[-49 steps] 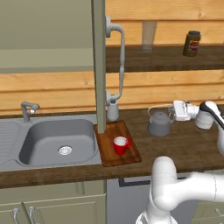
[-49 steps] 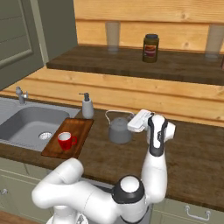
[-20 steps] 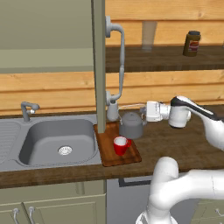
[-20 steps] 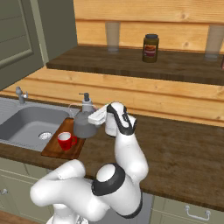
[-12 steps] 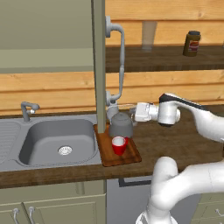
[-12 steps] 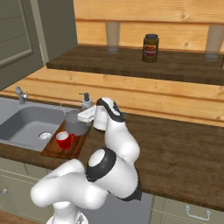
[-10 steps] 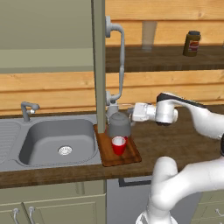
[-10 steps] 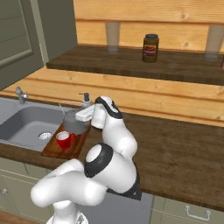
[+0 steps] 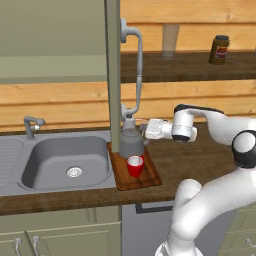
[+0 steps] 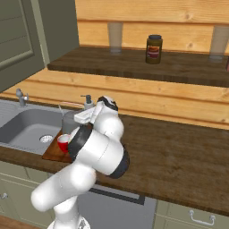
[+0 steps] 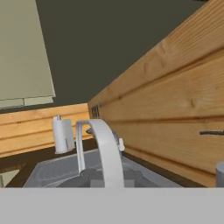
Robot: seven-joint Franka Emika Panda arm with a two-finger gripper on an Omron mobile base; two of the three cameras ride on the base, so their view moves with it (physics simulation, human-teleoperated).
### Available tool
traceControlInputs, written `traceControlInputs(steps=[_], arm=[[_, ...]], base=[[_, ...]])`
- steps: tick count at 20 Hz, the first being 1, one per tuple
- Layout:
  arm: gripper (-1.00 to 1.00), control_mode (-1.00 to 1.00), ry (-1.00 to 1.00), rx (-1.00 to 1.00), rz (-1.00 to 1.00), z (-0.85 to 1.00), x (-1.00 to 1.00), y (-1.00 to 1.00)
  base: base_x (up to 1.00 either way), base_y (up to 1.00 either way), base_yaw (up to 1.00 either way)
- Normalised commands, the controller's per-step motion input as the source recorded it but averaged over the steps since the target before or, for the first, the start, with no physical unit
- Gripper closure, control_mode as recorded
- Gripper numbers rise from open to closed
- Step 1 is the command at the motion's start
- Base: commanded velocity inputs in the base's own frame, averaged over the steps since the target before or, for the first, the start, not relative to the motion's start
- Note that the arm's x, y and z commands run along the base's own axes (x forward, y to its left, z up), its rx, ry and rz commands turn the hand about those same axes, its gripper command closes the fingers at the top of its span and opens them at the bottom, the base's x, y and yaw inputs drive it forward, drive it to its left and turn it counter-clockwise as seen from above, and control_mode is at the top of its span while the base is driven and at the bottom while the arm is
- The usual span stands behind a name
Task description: Pick the kettle from the counter and place it on the tray. Then pick the mug from the cabinet and place it on the tray. Then close the cabinet doors.
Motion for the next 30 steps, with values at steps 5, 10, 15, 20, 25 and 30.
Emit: traceControlInputs(steps=[5, 10, 15, 20, 25, 30], arm=[[1.00, -1.00, 0.00, 0.00, 0.00, -0.07, 0.00, 0.00], [-1.00, -1.00, 0.00, 0.00, 0.00, -0.11, 0.00, 0.00], [-1.00, -1.00, 0.00, 0.00, 0.00, -0.07, 0.00, 0.00], [-1.00, -1.00, 0.00, 0.00, 0.00, 0.00, -0.01, 0.00], [-1.00, -1.00, 0.00, 0.03, 0.00, 0.27, -0.15, -0.01], [-1.00, -1.00, -0.01, 0.07, 0.00, 0.70, -0.27, -0.04]], base=[[0.00, 0.00, 0.00], [0.00, 0.00, 0.00], [0.00, 0.00, 0.00], [0.00, 0.00, 0.00], [0.00, 0.00, 0.00], [0.00, 0.00, 0.00]])
